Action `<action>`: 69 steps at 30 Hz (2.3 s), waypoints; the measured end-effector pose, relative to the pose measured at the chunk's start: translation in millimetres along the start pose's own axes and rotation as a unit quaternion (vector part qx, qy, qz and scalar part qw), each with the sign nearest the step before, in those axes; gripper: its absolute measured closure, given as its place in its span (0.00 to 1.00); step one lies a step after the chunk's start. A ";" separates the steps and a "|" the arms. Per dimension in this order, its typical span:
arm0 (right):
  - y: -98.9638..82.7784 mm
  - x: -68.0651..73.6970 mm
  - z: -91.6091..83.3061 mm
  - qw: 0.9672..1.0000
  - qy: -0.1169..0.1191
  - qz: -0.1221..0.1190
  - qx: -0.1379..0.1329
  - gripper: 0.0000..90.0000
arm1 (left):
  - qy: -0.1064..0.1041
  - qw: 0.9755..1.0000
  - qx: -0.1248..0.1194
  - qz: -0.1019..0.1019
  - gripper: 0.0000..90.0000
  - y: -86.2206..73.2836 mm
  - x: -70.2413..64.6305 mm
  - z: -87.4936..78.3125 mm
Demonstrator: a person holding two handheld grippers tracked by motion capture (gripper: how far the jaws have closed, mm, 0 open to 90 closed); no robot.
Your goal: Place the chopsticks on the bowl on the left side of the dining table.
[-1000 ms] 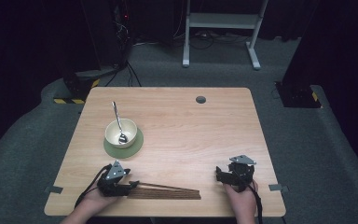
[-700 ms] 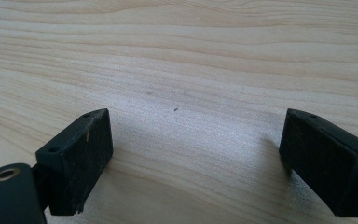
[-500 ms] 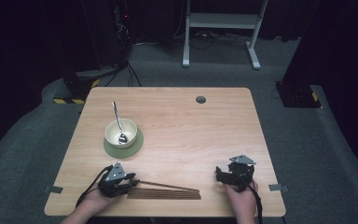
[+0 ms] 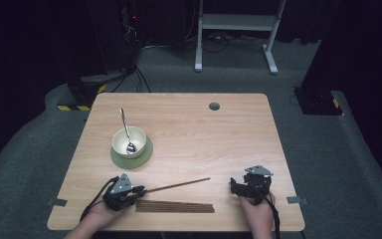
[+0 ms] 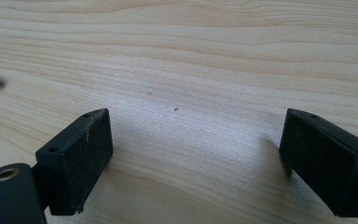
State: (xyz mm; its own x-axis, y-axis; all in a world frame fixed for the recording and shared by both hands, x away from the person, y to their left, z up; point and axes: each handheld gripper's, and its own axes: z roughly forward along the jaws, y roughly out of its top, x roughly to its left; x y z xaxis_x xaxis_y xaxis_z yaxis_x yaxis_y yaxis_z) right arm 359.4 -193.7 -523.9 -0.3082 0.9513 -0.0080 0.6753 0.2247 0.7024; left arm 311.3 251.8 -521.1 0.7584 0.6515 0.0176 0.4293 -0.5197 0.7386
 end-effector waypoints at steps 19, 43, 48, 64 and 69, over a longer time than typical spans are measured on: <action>0.0 0.4 0.1 1.000 0.001 -0.003 0.000 0.10 | 0.003 1.000 -0.019 -0.015 0.89 -1.9 3.2 3.7; -0.2 0.6 -0.2 1.000 0.003 -0.004 0.000 0.10 | 0.005 0.995 -0.095 -0.038 0.94 9.0 5.4 -28.1; -0.2 0.5 -0.2 1.000 0.003 -0.004 0.000 0.10 | 0.009 0.992 -0.114 -0.049 0.94 11.1 6.8 -36.8; -0.2 0.5 -0.2 1.000 0.003 -0.005 0.000 0.10 | 0.028 0.982 -0.180 -0.051 0.94 17.4 7.6 -63.4; -0.2 0.6 -0.2 1.000 0.003 -0.004 0.000 0.10 | 0.039 0.979 -0.196 -0.046 0.94 18.8 7.5 -70.6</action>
State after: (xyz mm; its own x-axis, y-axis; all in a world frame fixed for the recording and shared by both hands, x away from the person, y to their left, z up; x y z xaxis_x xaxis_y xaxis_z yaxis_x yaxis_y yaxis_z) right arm 359.0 -193.2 -524.0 -0.3177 0.9481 -0.0104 0.6731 0.2333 0.7018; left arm 290.5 285.9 -459.4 0.6800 0.7329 -0.0206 0.2612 -0.2159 0.9408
